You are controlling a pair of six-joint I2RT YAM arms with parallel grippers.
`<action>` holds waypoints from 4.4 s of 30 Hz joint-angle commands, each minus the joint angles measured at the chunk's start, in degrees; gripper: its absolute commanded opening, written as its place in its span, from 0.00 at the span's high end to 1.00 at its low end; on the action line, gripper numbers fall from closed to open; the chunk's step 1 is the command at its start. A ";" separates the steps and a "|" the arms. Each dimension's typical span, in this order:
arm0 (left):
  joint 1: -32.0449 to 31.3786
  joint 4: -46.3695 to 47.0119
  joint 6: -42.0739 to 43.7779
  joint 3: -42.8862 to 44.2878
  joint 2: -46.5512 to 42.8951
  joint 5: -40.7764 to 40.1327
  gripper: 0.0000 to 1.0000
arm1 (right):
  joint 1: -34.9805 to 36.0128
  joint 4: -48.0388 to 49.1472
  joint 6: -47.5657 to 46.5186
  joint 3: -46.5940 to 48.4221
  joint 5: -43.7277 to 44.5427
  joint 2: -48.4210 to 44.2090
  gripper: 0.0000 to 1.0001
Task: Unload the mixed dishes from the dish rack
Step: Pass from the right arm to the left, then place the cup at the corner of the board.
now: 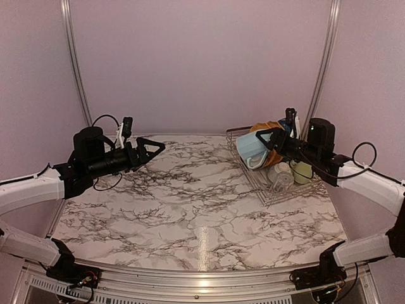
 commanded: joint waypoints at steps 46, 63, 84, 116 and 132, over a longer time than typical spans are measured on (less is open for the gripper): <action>-21.32 47.79 -19.23 9.52 37.41 -2.87 0.11 | 15.41 55.73 32.23 -9.31 -4.21 12.65 1.00; -21.35 45.92 -18.97 12.11 38.62 -4.56 0.57 | 17.06 55.74 32.95 -10.44 -2.32 12.37 1.00; -19.54 35.02 -13.36 8.44 31.74 -6.29 1.00 | 14.74 45.33 29.38 -10.49 -5.00 12.81 0.36; 21.61 -69.38 29.78 43.42 32.05 -14.99 1.00 | 7.68 -39.38 -22.80 20.74 32.35 11.79 0.01; 27.19 -72.57 34.93 52.85 44.31 -27.96 1.00 | 7.08 -44.01 -20.85 24.79 32.22 14.11 0.01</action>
